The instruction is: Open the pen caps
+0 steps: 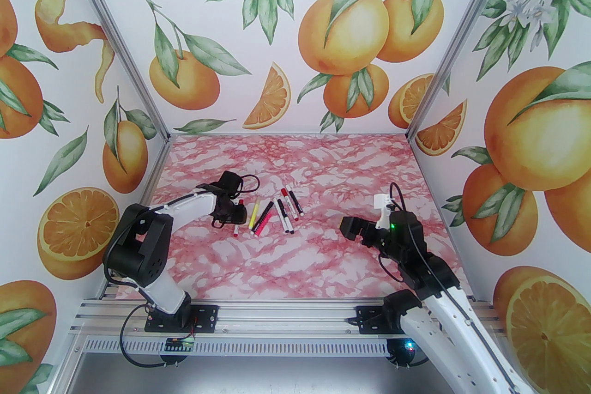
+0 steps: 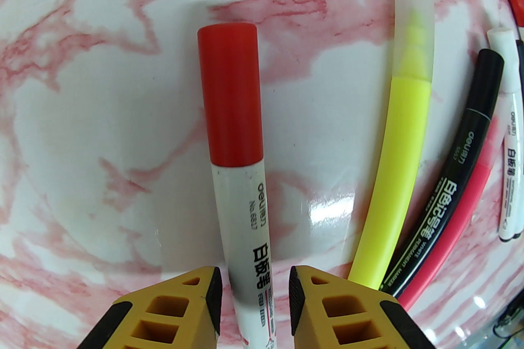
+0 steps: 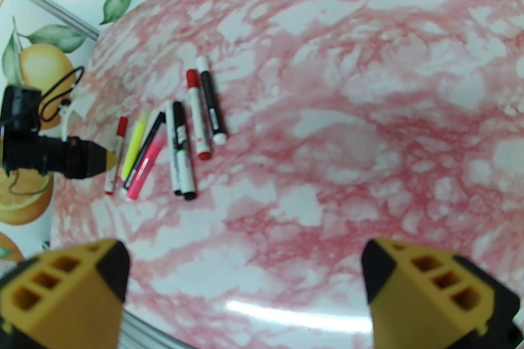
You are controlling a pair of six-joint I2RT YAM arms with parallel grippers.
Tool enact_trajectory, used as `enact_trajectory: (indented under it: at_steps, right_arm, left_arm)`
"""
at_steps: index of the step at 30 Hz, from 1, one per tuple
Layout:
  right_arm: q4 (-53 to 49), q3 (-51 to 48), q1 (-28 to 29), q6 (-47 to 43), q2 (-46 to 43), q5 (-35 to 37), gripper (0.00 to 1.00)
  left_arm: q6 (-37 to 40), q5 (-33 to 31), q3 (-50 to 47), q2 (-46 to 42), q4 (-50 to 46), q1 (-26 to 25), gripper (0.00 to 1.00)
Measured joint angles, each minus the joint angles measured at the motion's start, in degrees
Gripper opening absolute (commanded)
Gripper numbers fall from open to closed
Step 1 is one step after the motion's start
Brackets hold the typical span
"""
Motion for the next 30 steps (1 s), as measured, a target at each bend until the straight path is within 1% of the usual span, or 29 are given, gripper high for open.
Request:
enact_trajectory:
  at_steps: [7,20,26,30]
  right_arm:
    - [0.0,0.0,0.0,0.0,0.0,0.0,1.0]
    - [0.0,0.0,0.0,0.0,0.0,0.0,1.0]
    - [0.0,0.0,0.0,0.0,0.0,-1.0,1.0]
    - [0.0,0.0,0.0,0.7,-0.2,-3.1,0.99]
  left_arm:
    - [0.1,-2.9,0.3,1.2,-0.1,-1.0,0.28]
    - [0.2,-7.8,1.8,2.8,-1.0,-3.2,0.18]
    - [-0.3,-7.9,1.9,2.2,-1.3,-3.3,0.17]
    - [-0.2,-5.4,2.0,-1.9,-1.7,-3.3,0.18]
